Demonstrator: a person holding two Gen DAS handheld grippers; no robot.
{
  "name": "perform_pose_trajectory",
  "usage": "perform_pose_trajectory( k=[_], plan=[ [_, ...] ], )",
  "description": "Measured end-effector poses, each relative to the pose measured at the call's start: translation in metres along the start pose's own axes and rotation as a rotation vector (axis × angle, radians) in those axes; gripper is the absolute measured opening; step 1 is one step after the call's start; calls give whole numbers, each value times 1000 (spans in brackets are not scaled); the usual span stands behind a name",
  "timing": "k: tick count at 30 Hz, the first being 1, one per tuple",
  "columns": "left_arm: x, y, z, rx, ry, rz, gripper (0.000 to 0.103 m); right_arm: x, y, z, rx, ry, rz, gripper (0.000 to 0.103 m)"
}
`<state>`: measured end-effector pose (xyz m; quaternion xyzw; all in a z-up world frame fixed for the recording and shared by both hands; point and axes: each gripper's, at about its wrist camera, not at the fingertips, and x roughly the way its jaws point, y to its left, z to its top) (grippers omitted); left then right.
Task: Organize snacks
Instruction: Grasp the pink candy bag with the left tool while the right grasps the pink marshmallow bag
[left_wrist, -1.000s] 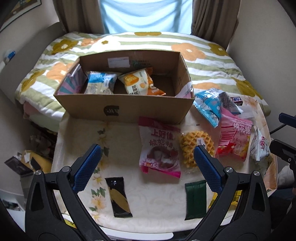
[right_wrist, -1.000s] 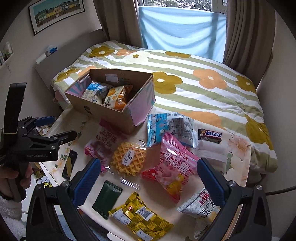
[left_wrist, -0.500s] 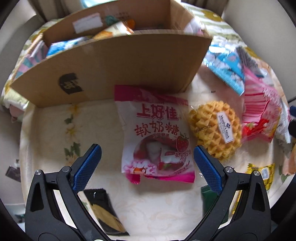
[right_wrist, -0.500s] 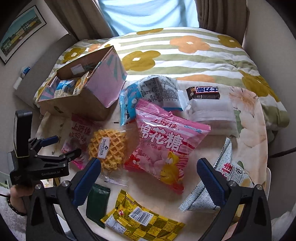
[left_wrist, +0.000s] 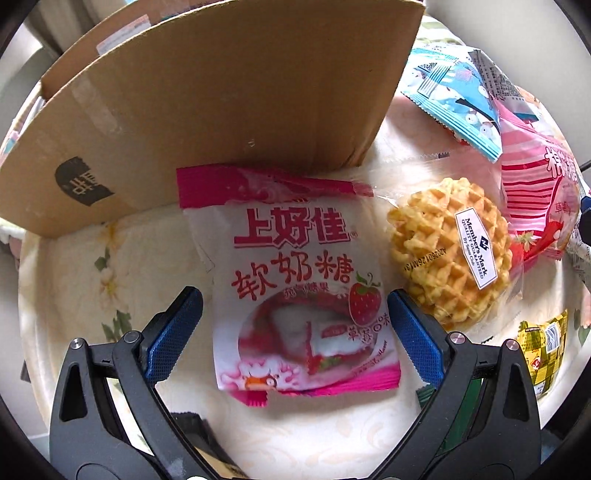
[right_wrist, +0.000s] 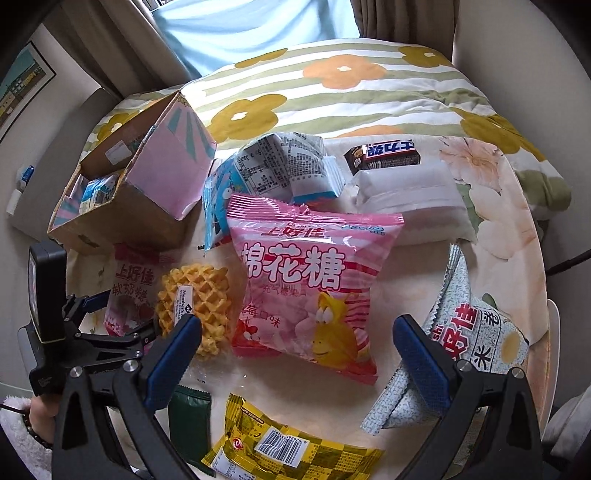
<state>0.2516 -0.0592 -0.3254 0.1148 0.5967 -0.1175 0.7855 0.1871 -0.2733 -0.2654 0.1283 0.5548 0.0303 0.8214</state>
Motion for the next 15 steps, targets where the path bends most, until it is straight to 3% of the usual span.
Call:
perform_pose_trajectory(
  k=[4,9,15],
  plan=[
    [2,-2,7,15,-12,-15,88,6,1,2,15,6,-27,103],
    [-2,-16,12,78,-43,-3,66,10,2,7,30,5,-45,103],
    [-4,-24,15,84,-43,-10,57,20,5,12,43,18,-60,103]
  ],
)
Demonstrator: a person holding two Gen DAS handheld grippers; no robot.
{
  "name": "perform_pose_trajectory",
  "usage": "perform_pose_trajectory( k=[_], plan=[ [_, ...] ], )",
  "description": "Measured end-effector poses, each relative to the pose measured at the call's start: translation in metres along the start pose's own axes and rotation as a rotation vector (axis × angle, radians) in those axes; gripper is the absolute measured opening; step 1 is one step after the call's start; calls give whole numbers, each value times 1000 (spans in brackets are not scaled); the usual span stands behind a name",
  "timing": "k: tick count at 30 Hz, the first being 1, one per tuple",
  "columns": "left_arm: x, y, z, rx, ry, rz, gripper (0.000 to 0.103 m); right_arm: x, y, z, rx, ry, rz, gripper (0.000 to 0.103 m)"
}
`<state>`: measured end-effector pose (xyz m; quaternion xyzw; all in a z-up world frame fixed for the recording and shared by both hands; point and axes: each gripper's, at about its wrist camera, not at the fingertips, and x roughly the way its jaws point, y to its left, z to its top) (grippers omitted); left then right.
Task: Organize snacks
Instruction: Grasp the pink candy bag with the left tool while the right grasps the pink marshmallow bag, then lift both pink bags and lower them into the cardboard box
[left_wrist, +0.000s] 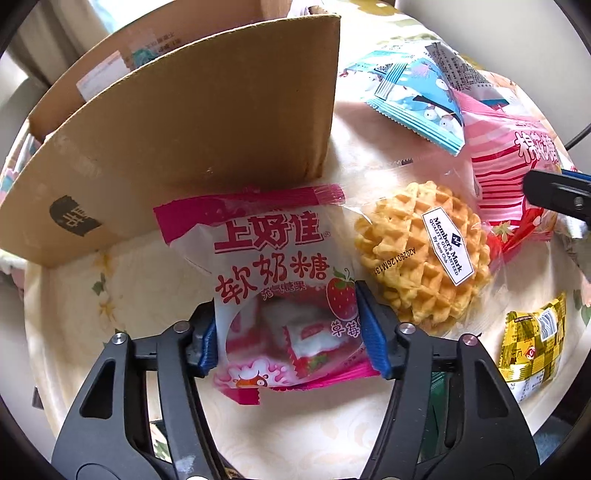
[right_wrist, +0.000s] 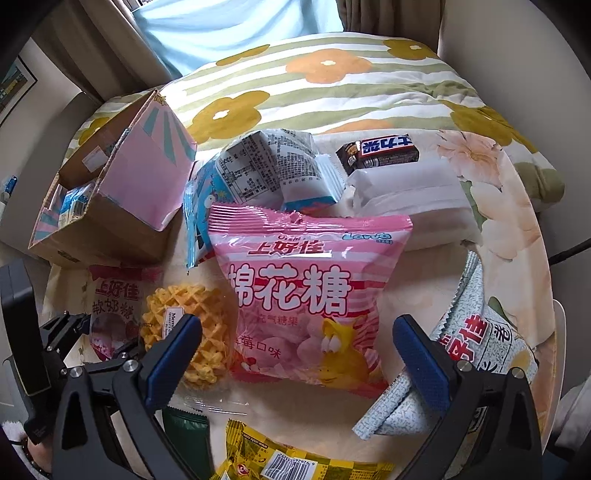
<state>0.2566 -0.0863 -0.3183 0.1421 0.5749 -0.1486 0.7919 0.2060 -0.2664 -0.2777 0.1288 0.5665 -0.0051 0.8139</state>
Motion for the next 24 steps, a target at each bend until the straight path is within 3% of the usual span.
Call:
perform_pose_trajectory(
  k=[9,13,20,24],
  plan=[
    [-10,24,-15,-83,22,-32,54,18,5,6,-14,17,-19,102],
    [-12,28,-15,-105,25,-21,54,24,1,9,-28,29,-31,85],
    [-17,39,-17,-173,17,0,54,23,-2,7,-22,12,-35,65],
    [-27,44,-20,-193,-2,16,54,16,1,2,-37,3,-23,64]
  ],
)
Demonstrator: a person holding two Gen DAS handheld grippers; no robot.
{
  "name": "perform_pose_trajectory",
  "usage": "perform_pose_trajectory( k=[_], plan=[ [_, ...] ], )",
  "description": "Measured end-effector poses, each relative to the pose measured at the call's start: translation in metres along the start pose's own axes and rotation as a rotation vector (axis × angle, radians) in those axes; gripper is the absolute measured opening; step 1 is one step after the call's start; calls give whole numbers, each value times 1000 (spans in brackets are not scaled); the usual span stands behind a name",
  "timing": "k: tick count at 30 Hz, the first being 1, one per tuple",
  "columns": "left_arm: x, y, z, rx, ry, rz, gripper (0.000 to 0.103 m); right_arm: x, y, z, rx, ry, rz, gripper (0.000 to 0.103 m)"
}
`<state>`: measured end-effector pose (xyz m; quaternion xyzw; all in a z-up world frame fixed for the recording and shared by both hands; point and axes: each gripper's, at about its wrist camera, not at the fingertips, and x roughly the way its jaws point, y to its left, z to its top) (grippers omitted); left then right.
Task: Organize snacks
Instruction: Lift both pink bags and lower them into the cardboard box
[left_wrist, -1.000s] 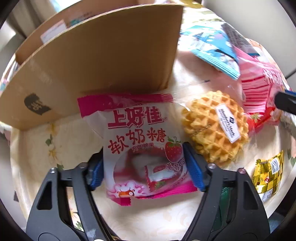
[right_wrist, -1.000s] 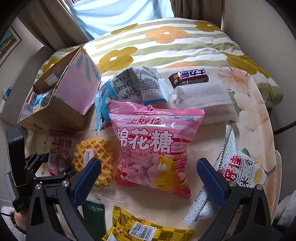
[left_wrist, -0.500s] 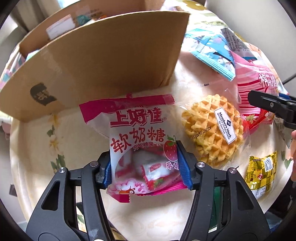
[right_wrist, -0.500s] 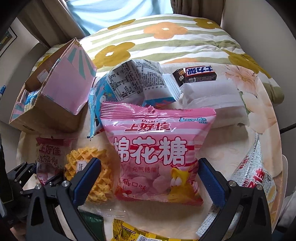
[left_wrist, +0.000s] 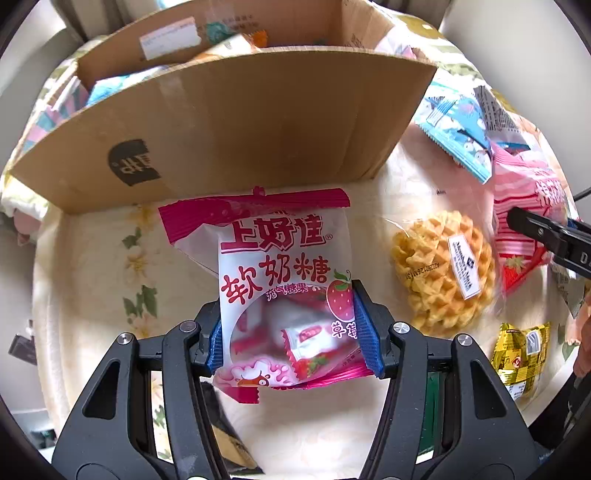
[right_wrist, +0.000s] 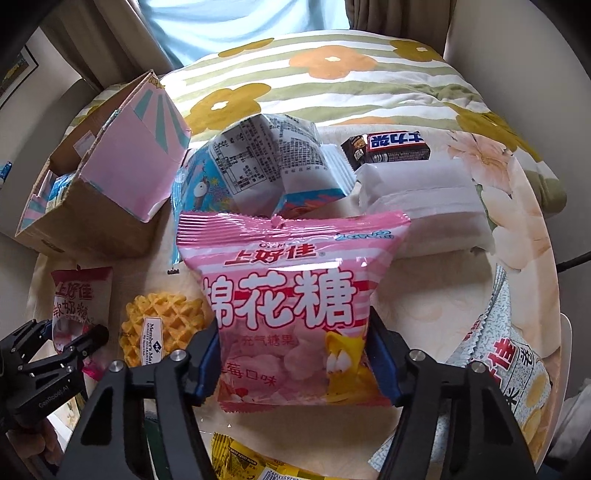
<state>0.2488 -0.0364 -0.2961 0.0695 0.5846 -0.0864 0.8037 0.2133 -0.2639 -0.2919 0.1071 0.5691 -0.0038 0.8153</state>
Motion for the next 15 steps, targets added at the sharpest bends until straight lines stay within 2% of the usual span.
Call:
perform_pose_trajectory(
  k=[6,15],
  plan=[
    [-22,-1,-17,-28,-36,7,54,-20,3,-6,-8,-24,47,63],
    [-89,-11,-41,-60,-146,48,54,-73,17,-8,-89,-112,118,63]
  ],
)
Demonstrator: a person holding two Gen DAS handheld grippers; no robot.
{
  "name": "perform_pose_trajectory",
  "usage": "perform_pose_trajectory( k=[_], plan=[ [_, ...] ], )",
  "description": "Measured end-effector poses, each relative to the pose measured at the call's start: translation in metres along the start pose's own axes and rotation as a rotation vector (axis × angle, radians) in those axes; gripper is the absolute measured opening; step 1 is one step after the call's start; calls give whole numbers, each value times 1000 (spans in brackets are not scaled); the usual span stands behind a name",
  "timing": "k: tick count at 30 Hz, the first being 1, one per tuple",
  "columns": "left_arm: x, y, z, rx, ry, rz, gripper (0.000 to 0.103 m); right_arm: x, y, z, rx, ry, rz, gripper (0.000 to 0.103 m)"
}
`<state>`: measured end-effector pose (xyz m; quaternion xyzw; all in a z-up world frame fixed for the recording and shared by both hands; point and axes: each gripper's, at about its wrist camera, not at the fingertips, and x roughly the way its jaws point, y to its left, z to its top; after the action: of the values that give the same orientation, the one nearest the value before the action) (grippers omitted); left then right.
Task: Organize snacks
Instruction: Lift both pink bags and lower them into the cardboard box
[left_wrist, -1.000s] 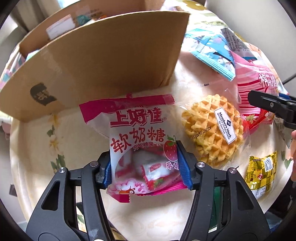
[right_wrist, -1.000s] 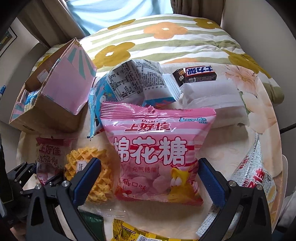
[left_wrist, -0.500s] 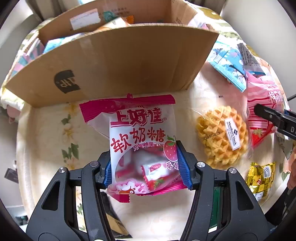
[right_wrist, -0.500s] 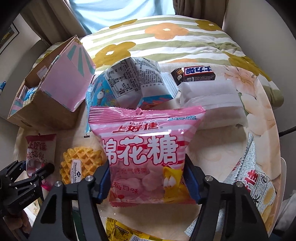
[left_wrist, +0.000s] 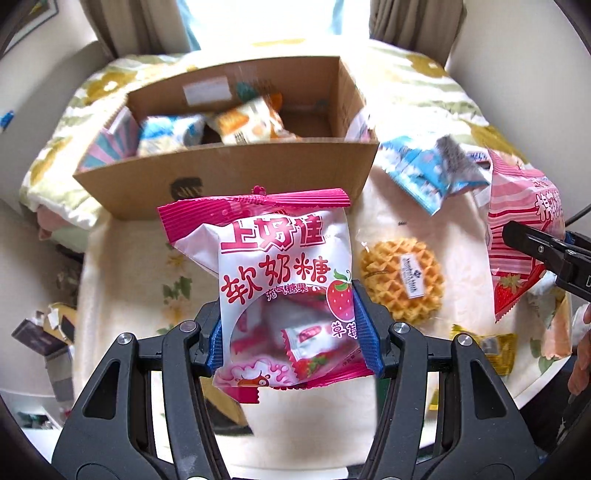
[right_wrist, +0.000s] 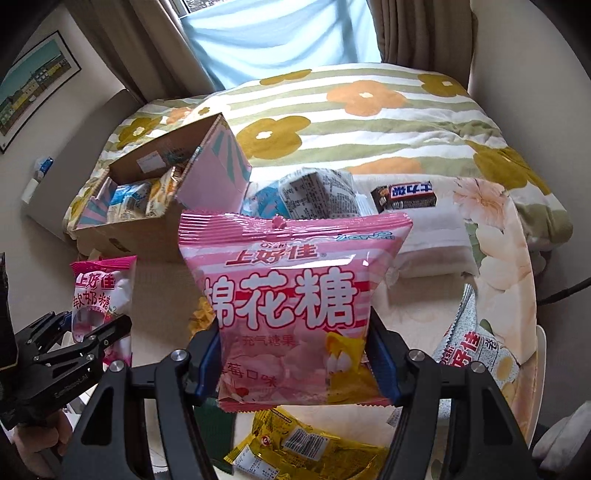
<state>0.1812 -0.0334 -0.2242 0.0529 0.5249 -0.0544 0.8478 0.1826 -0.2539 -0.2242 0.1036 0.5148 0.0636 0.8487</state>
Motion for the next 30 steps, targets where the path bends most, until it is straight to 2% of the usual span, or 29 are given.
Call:
perform_pose_trajectory(
  k=[7,15,23,30],
  plan=[
    [-39,-4,23,-63,-60,24,54,-30,20,8,-68,-42,66,63],
    [-58,29,56,-52,-129,28,54,-42,58,33,-104,-102,110,63],
    [-48,74,108,-3,-145,-29,54,-28,105,71,-83,-146,96,63],
    [-6,107,157,40,-106,-80,54,2,130,101,-35,-143,51,63]
  ],
)
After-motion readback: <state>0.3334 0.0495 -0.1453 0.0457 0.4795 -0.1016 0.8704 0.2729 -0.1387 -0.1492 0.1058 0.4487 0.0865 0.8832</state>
